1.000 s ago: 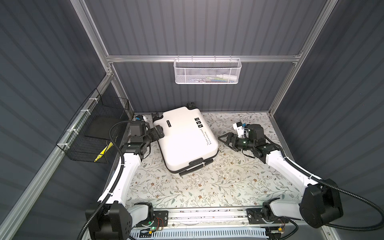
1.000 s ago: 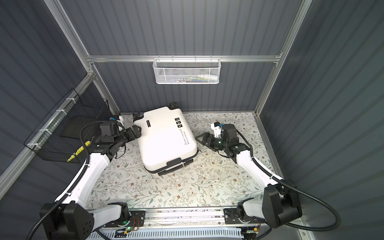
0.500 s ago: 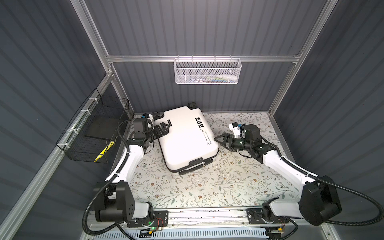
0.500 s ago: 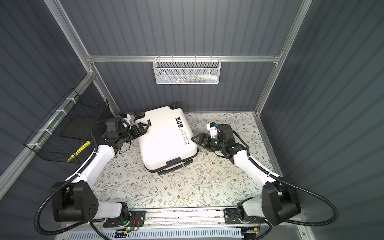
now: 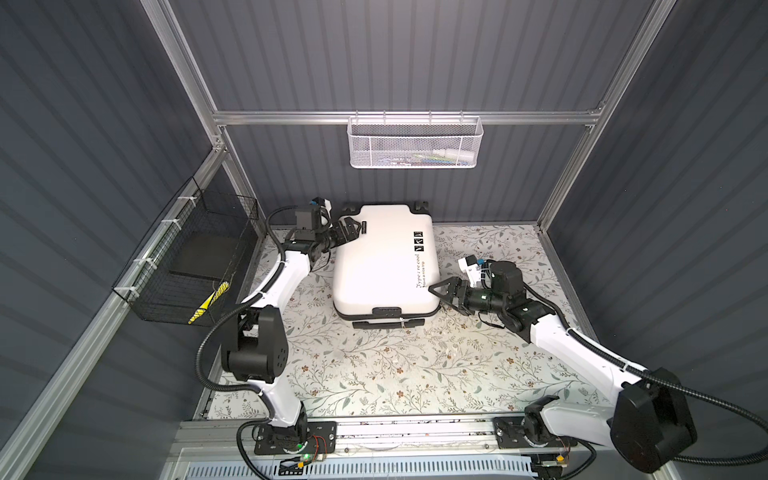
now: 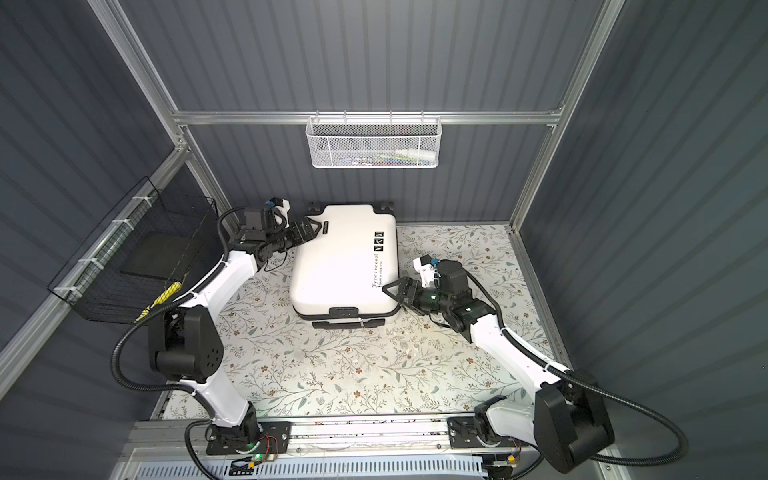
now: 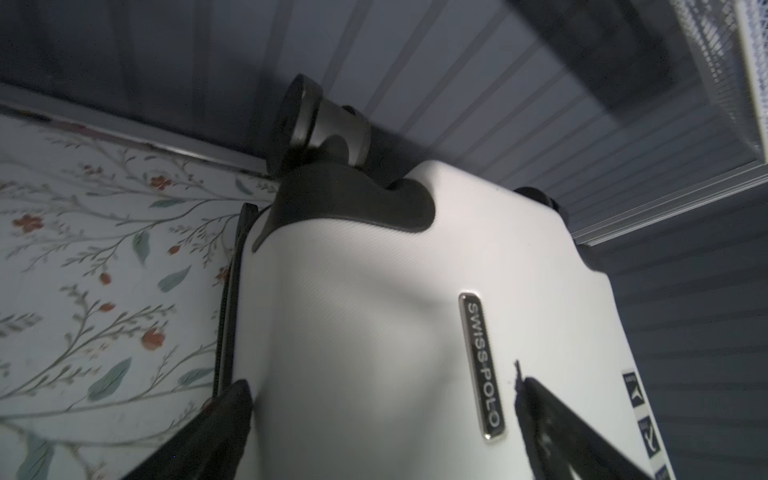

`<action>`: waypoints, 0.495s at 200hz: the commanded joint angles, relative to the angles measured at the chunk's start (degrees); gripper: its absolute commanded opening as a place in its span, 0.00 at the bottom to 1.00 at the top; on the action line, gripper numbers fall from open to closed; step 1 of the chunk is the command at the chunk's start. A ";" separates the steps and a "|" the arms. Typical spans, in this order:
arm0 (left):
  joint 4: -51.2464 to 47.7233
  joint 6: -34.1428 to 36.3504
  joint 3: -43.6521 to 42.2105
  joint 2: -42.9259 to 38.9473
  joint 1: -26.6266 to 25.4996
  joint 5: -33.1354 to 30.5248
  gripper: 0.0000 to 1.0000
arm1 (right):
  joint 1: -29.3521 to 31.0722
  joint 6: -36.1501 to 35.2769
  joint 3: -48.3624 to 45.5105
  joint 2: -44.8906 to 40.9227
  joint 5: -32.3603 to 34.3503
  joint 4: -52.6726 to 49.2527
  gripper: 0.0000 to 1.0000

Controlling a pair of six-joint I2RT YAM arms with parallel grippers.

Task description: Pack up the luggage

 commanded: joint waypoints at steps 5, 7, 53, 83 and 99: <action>-5.61 2.71 7.39 2.56 -0.86 3.49 1.00 | -0.57 -4.44 -0.25 -4.55 2.31 -5.76 0.88; -6.06 2.91 7.74 2.66 -0.78 3.54 1.00 | -0.79 -4.71 -0.45 -4.58 2.41 -6.14 0.88; -8.04 2.97 6.98 -1.49 1.90 2.48 1.00 | -8.16 -8.19 -8.61 -13.61 2.91 -9.11 0.82; -6.77 1.34 1.18 -7.97 2.00 1.92 1.00 | -9.53 -12.36 -11.25 -12.80 3.00 -8.62 0.74; -6.14 -0.06 -2.48 -12.14 2.00 2.06 1.00 | -9.60 -15.18 -12.41 -11.53 3.26 -6.94 0.66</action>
